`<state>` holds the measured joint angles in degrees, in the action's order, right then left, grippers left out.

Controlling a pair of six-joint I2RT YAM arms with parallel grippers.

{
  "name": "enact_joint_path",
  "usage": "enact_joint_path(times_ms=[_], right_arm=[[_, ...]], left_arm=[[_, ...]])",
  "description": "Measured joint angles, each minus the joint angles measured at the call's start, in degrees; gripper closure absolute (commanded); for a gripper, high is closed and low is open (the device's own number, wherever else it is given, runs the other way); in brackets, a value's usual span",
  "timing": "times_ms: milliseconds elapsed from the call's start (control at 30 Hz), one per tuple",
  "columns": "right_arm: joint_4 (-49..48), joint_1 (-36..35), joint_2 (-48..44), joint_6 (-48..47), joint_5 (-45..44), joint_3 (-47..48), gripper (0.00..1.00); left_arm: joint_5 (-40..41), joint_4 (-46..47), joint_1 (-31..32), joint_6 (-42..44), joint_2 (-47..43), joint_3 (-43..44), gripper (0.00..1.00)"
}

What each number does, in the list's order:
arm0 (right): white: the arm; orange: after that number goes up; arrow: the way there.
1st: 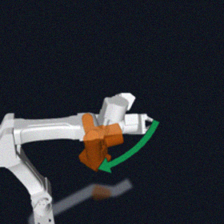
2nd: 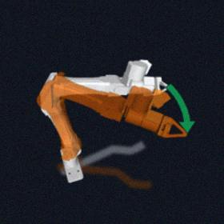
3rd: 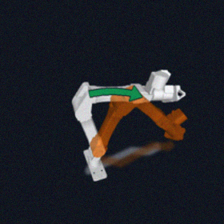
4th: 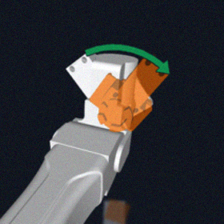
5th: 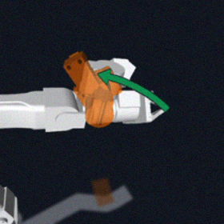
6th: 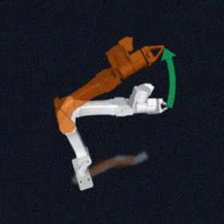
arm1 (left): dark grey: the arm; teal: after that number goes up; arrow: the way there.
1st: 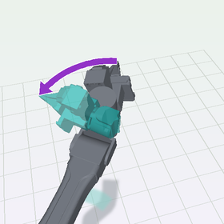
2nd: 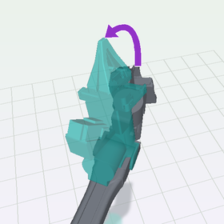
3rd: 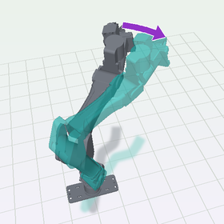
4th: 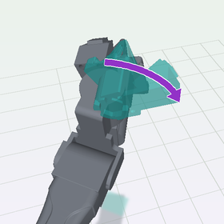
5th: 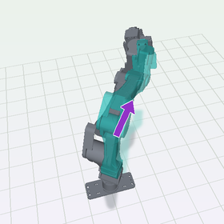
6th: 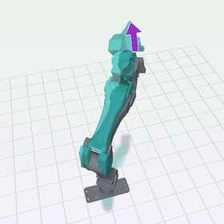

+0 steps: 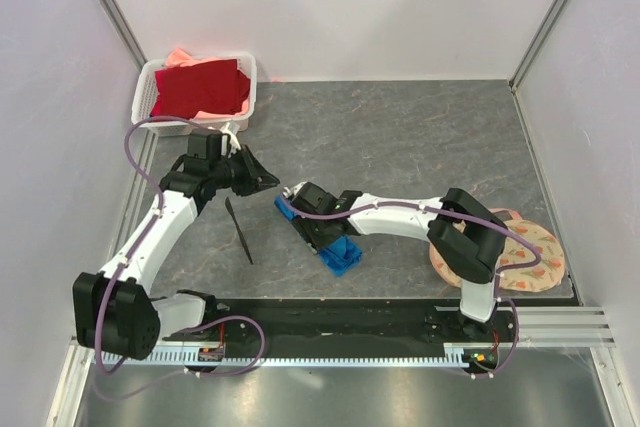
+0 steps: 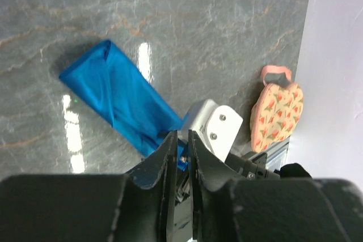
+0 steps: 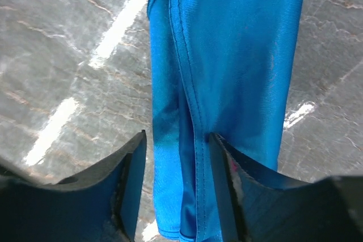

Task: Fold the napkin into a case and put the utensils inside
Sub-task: Pick up the smaller rectangle-folded napkin from the center of the board.

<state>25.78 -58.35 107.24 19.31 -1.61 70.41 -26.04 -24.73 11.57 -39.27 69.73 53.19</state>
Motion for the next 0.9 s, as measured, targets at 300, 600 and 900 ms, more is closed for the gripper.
enact_joint_path(times_ms=[300,600,900], right_arm=[[4.7,-4.7,3.6,1.5,-12.4,4.1,0.58],[10.1,-7.8,8.1,3.5,-21.2,10.5,1.00],[12.1,-6.8,7.7,6.6,-16.2,13.7,1.00]], left_arm=[[-1.6,-2.5,-1.7,1.0,-4.5,-3.0,0.79],[1.4,-4.9,-5.3,1.0,-8.0,-5.1,0.79],[4.2,-7.0,-7.3,1.0,-8.0,-9.2,0.81]])
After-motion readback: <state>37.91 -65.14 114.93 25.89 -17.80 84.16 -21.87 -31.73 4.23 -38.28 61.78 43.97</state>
